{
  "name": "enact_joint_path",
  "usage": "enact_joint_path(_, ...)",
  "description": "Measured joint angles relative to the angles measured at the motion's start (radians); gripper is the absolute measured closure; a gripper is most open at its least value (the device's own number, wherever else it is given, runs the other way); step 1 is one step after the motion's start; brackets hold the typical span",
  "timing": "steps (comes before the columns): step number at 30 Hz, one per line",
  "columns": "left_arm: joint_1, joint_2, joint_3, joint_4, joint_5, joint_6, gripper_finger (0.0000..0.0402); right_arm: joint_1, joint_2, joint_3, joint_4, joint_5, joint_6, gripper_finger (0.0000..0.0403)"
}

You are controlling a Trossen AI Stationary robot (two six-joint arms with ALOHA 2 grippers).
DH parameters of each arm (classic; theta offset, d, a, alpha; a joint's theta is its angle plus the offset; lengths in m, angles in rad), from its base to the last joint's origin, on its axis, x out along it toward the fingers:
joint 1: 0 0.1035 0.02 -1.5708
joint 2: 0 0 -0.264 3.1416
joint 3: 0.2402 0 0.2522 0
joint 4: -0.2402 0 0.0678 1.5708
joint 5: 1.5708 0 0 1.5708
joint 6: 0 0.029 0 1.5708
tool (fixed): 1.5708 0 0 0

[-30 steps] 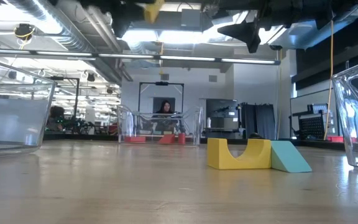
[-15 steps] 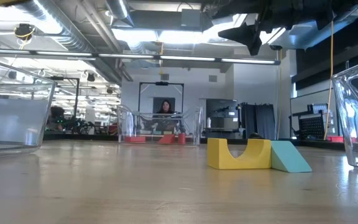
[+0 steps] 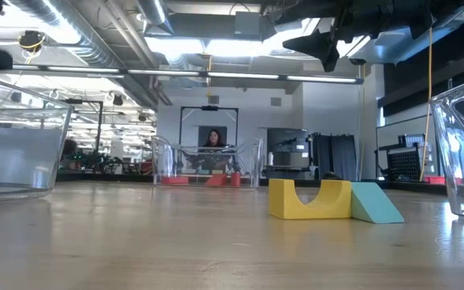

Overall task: Sort & place blocks by color
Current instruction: Put the top left yellow block in the left transparent bin, then put the top yellow block in the left transparent bin

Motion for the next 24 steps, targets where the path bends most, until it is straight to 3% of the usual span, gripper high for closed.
enact_joint_path(6, 0.008, 0.002, -0.045, 0.052, -0.001, 0.037, 0.0284, 0.0, 0.0, 0.0, 0.0, 0.0, 0.001, 0.0131)
enact_joint_path(14, 0.029, 0.001, -0.045, 0.005, -0.033, 0.077, 0.019, 0.0, 0.0, 0.0, 0.0, 0.0, 0.001, 0.0131)
enact_joint_path(21, 0.116, -0.041, 0.001, -0.026, 0.085, 0.103, 0.017, 0.0, 0.0, 0.0, 0.0, -0.001, 0.001, 0.0131)
enact_joint_path(24, 0.156, -0.106, 0.065, -0.045, 0.081, 0.146, 0.0169, 0.0, 0.0, 0.0, 0.0, -0.001, 0.001, 0.0131)
